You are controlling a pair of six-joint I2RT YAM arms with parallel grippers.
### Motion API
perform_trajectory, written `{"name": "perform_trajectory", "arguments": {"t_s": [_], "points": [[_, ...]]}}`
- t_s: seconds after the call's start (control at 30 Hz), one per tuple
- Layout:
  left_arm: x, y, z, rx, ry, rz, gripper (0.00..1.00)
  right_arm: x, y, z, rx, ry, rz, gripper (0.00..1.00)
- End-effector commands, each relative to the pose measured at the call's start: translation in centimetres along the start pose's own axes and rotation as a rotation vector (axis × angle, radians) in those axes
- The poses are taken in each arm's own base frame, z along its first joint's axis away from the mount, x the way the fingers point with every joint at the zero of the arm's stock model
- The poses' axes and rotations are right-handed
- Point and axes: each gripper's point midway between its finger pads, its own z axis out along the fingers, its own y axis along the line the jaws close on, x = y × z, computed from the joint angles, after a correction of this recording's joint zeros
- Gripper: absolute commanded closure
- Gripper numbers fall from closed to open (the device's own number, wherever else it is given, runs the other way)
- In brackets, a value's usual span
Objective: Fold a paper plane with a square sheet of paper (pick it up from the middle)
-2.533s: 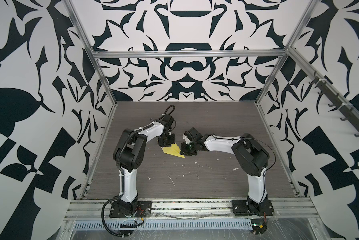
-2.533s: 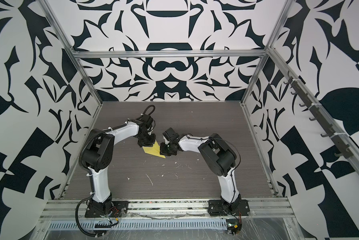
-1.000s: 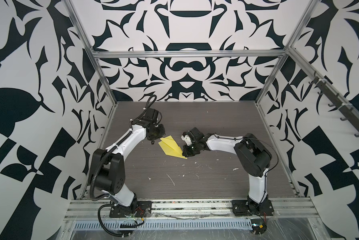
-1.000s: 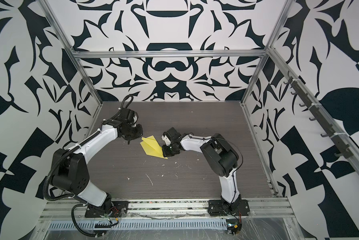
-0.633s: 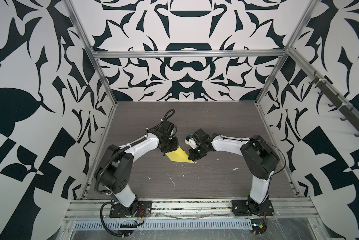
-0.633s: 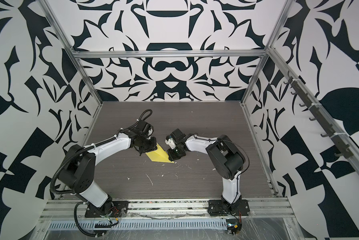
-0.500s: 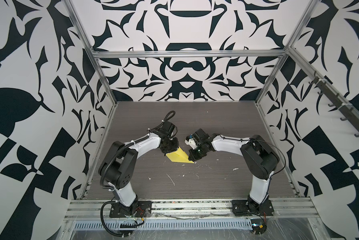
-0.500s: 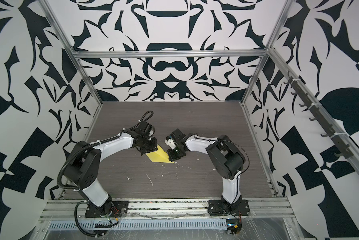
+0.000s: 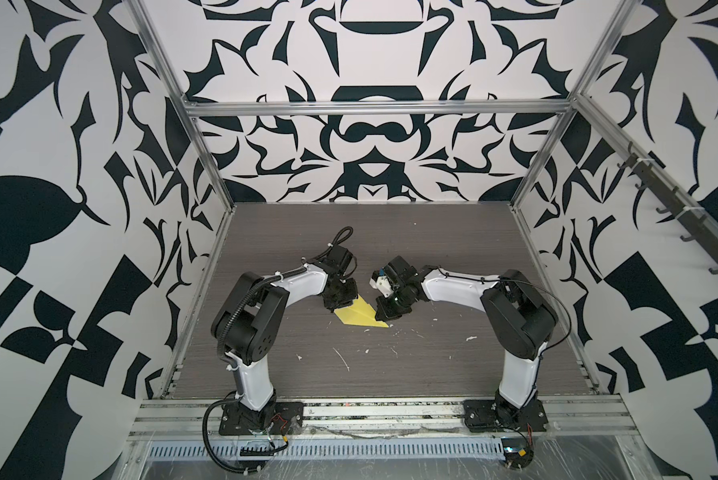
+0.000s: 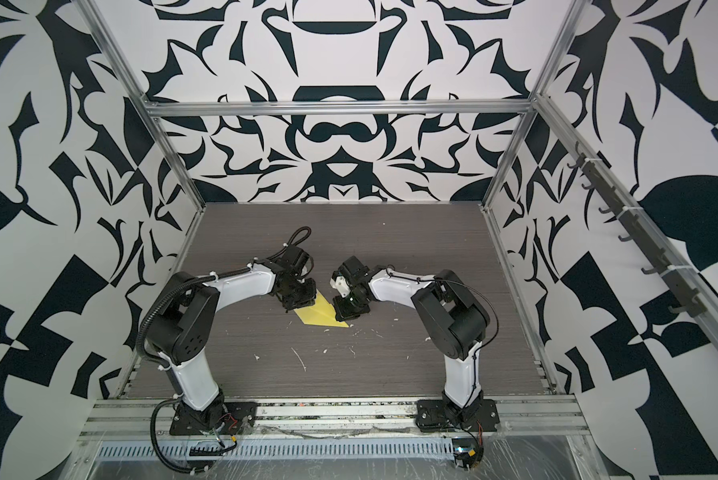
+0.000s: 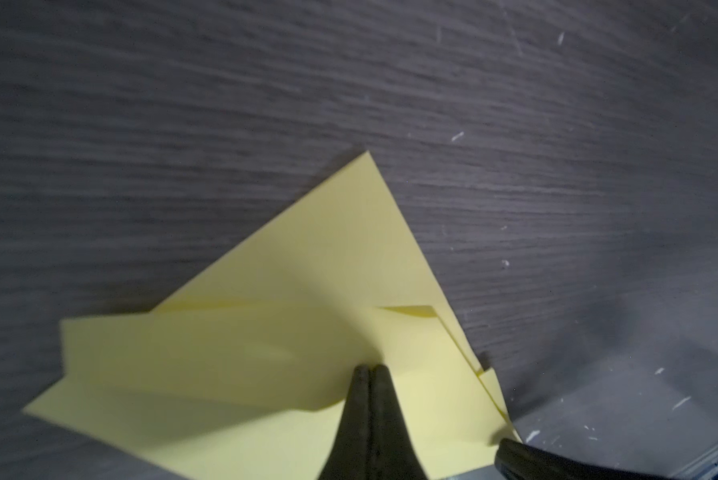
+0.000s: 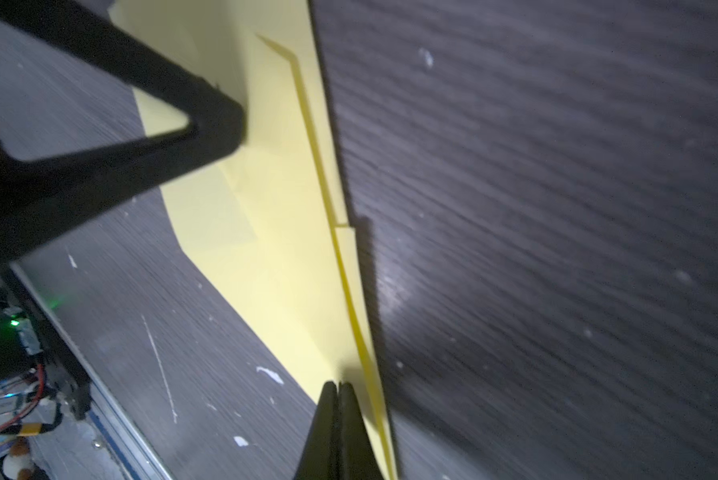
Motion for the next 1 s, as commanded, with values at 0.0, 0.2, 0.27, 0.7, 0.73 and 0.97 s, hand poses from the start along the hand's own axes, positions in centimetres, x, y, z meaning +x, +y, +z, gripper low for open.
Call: {"name": "perform_trajectory", "arguments": {"t_s": [0.0, 0.2, 0.27, 0.7, 0.73, 0.97], "points": [[0.2, 1.1, 0.6, -0.058, 0.015, -0.020, 0.99, -3.4, 4.1, -1.4, -0.076, -0.117, 0.056, 1.00], [0.6, 1.7, 1.0, -0.077, 0.025, -0.023, 1.00, -5.0, 2.9, 0.9, -0.048, -0.143, 0.223, 1.00], [0.6, 1.8, 1.0, -0.083, 0.023, -0.020, 1.00, -5.2, 2.7, 1.3, -0.045, -0.147, 0.242, 1.00], [1.1, 2.8, 1.5, -0.116, 0.037, -0.018, 1.00, -3.4, 0.9, 1.4, 0.000, -0.136, 0.304, 1.00], [1.1, 2.8, 1.6, -0.119, 0.037, -0.017, 1.00, -3.2, 0.6, 1.3, 0.007, -0.138, 0.309, 1.00], [1.2, 3.2, 1.7, -0.135, 0.041, -0.011, 1.00, -1.0, -1.6, 0.4, 0.053, -0.120, 0.356, 1.00]]}}
